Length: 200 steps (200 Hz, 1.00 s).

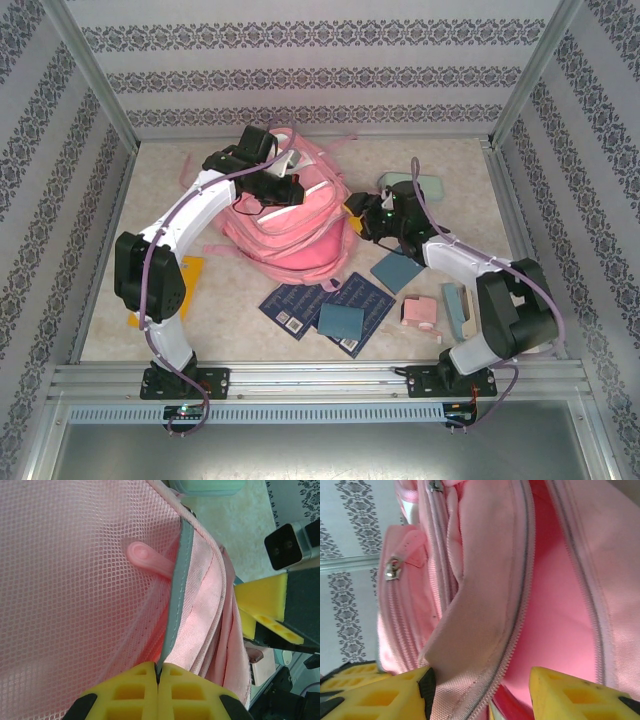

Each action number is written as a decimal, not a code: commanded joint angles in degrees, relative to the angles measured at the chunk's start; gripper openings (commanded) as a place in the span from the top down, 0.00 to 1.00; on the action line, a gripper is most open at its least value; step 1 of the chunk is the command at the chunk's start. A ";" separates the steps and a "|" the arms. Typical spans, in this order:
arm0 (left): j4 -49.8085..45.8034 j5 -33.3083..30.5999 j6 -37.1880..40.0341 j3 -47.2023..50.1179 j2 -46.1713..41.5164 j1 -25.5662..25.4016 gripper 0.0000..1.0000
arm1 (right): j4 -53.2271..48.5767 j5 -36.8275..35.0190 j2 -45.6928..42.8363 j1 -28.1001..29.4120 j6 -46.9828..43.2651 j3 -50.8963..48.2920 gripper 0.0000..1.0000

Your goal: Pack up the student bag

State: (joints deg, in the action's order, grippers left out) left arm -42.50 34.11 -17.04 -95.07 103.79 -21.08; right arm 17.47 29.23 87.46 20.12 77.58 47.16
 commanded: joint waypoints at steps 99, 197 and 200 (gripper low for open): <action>1.38 -0.68 0.70 6.53 -6.38 -1.93 0.65 | 9.24 -2.65 2.98 4.86 7.49 4.08 0.98; -7.49 -30.04 11.03 7.79 -11.00 -20.67 0.42 | 6.48 -3.92 3.21 5.00 10.47 5.98 0.97; -7.46 -30.55 10.99 7.67 -10.98 -20.93 0.41 | 6.44 -4.00 3.15 5.01 10.53 5.97 0.97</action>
State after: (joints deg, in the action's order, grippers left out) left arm -45.69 7.97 -8.73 -88.01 94.45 -37.91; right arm 20.99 27.92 90.70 24.67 86.39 50.28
